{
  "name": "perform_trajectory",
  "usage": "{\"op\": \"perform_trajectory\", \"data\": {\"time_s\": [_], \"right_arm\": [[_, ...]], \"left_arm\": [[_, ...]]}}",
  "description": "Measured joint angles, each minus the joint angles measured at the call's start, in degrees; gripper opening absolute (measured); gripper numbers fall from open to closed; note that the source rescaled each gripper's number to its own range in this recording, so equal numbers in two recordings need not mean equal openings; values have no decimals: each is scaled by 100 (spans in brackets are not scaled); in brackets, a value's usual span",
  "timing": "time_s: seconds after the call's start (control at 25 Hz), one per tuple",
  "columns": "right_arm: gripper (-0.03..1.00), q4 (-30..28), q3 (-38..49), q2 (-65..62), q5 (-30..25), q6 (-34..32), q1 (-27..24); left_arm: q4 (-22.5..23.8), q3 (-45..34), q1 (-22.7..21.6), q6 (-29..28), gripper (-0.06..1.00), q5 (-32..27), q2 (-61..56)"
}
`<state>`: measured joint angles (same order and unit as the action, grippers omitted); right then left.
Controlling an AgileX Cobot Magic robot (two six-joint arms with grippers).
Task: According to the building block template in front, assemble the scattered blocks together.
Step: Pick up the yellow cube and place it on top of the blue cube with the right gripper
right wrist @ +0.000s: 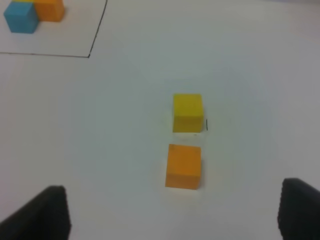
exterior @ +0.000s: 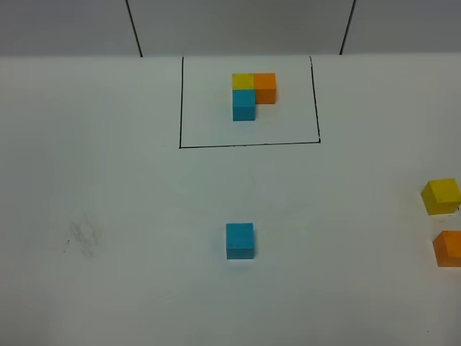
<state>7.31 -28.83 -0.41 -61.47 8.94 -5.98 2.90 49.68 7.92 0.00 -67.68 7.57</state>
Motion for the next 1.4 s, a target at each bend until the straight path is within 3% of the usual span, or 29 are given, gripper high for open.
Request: {"op": "perform_trajectory", "data": {"time_s": [0.2, 0.56, 0.92, 1.2, 1.4], "right_arm": [[71, 0, 0, 0, 0, 0, 0], [71, 1, 0, 0, 0, 0, 0], [71, 1, 0, 0, 0, 0, 0], [71, 6, 0, 0, 0, 0, 0], [71, 6, 0, 0, 0, 0, 0]], "left_arm": [[-201, -812, -4, -42, 55, 454, -700], [-216, -2019, -6, -47, 55, 617, -793], [-216, -2072, -35, -64, 55, 633, -793], [-216, -2072, -942, -59, 55, 633, -793], [-216, -2072, -1025, -64, 55, 633, -793]]}}
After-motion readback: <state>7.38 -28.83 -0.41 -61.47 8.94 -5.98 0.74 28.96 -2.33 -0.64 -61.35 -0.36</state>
